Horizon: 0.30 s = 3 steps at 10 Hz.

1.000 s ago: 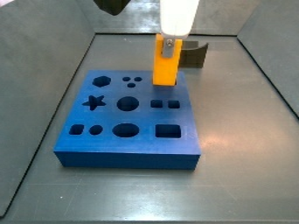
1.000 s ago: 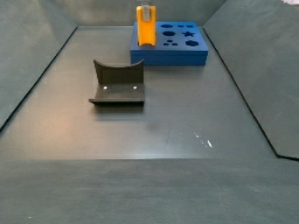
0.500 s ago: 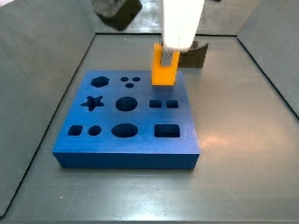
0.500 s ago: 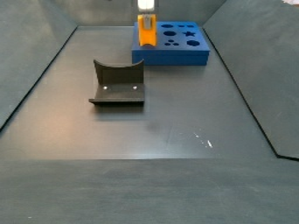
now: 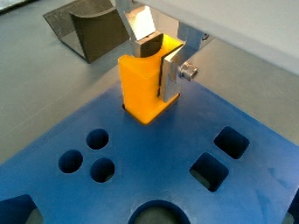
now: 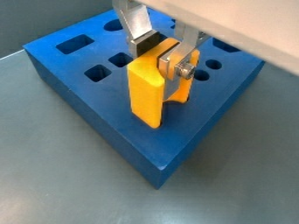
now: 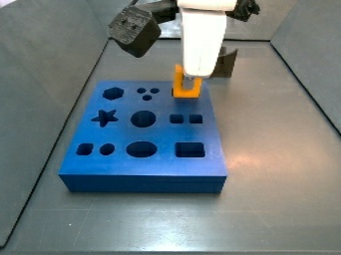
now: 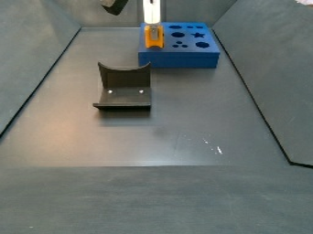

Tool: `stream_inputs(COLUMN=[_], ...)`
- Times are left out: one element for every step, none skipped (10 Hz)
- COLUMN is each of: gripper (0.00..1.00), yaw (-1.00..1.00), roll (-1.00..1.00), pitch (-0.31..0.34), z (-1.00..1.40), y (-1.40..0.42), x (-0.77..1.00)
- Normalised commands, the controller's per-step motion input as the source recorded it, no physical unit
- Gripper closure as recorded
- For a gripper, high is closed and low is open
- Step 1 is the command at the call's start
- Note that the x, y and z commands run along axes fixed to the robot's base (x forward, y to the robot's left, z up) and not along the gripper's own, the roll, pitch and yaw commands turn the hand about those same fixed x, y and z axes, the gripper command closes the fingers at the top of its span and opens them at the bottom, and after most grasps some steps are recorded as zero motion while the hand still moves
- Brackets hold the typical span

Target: Insert the arch object.

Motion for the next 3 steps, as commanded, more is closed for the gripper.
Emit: stream_inputs(gripper=[1.0,1.0,1.0], yaw=[-0.08,0.0,0.0], roll=[-0.01,-0.09,0.0], pitch=[-0.027,-0.106,0.0], z=[-0.09,-0.06,0.0], y=[0.0,0.06,0.0], x=[0.0,0.0,0.0])
